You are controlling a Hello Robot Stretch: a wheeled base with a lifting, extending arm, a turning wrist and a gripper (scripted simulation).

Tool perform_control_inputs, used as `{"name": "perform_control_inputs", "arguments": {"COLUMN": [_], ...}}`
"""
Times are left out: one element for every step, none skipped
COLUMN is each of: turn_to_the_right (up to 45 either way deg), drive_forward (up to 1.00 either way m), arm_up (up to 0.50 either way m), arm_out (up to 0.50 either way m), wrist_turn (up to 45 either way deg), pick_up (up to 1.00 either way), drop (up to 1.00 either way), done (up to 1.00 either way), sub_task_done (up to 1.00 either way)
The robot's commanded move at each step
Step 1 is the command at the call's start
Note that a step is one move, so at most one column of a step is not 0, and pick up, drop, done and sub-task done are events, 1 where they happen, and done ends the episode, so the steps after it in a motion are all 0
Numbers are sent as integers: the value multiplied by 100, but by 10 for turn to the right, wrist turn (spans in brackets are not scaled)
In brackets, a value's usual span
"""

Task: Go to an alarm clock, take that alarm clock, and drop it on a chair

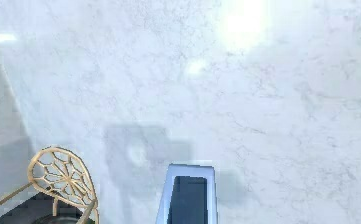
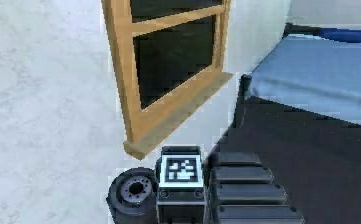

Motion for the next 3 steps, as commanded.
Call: {"name": "perform_control_inputs", "arguments": {"turn_to_the_right": [-150, 450, 450], "drive_forward": [0, 0, 0], "arm_up": [0, 0, 0], "arm_out": [0, 0, 0], "wrist_turn": [0, 0, 0], "pick_up": [0, 0, 0], "drop": [0, 0, 0], "done": [0, 0, 0], "sub_task_done": [0, 0, 0]}}
